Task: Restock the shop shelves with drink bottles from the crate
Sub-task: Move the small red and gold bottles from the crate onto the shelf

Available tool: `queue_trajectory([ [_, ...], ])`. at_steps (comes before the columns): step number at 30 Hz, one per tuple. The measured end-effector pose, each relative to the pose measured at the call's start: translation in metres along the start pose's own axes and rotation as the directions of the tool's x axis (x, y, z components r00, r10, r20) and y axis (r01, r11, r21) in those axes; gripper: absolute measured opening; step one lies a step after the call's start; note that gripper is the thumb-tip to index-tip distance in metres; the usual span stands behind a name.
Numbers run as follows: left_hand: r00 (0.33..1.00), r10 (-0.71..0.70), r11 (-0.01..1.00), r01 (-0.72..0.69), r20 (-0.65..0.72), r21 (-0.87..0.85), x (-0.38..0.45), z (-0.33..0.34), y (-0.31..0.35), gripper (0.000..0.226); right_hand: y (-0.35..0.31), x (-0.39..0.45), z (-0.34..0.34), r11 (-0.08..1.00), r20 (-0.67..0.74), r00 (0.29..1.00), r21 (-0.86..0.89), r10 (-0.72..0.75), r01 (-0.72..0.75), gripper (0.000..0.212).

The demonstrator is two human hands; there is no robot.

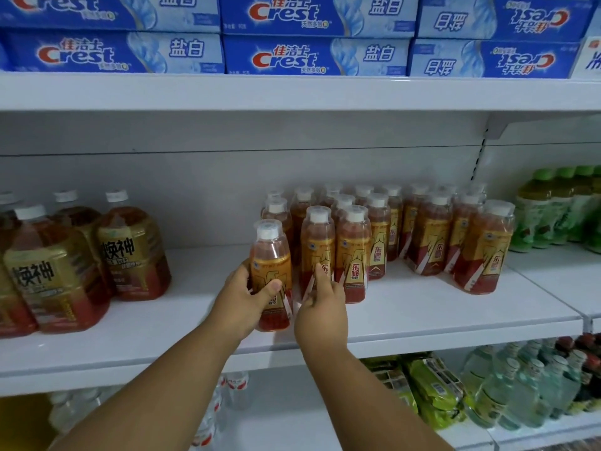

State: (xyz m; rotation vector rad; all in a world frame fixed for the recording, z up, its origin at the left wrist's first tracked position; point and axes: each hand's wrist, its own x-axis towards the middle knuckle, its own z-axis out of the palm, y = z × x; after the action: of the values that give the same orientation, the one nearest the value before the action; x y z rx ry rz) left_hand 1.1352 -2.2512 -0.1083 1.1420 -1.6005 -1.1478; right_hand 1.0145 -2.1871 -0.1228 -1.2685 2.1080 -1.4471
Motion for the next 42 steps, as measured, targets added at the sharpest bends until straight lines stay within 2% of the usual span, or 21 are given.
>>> queue_trajectory([
  [3, 1.000, 0.001, 1.000, -0.001, 0.002, -0.016, 0.002, 0.001, -0.002, 0.033, -0.005, 0.006, 0.000, 0.997, 0.056, 0.997, 0.062, 0.051, -0.055, 0.061],
  [11, 1.000, 0.017, 1.000, -0.017, -0.002, -0.019, 0.004, 0.005, -0.003, 0.038, -0.012, 0.028, -0.002, 0.990, 0.212, 0.972, 0.077, 0.099, -0.118, 0.068],
  [25, 1.000, 0.017, 1.000, -0.017, -0.008, -0.006, 0.006, 0.004, -0.004, 0.040, -0.010, 0.043, 0.007, 0.984, 0.178, 0.973, 0.075, 0.144, -0.159, 0.067],
  [36, 1.000, 0.016, 1.000, -0.016, -0.017, 0.008, 0.009, 0.004, -0.011, 0.038, 0.002, 0.052, 0.017, 0.978, 0.238, 0.964, 0.139, 0.120, -0.156, 0.071],
  [42, 1.000, 0.013, 1.000, -0.012, -0.021, 0.023, 0.008, 0.005, -0.008, 0.048, 0.005, 0.054, 0.018, 0.977, 0.237, 0.964, 0.141, 0.123, -0.159, 0.071],
])
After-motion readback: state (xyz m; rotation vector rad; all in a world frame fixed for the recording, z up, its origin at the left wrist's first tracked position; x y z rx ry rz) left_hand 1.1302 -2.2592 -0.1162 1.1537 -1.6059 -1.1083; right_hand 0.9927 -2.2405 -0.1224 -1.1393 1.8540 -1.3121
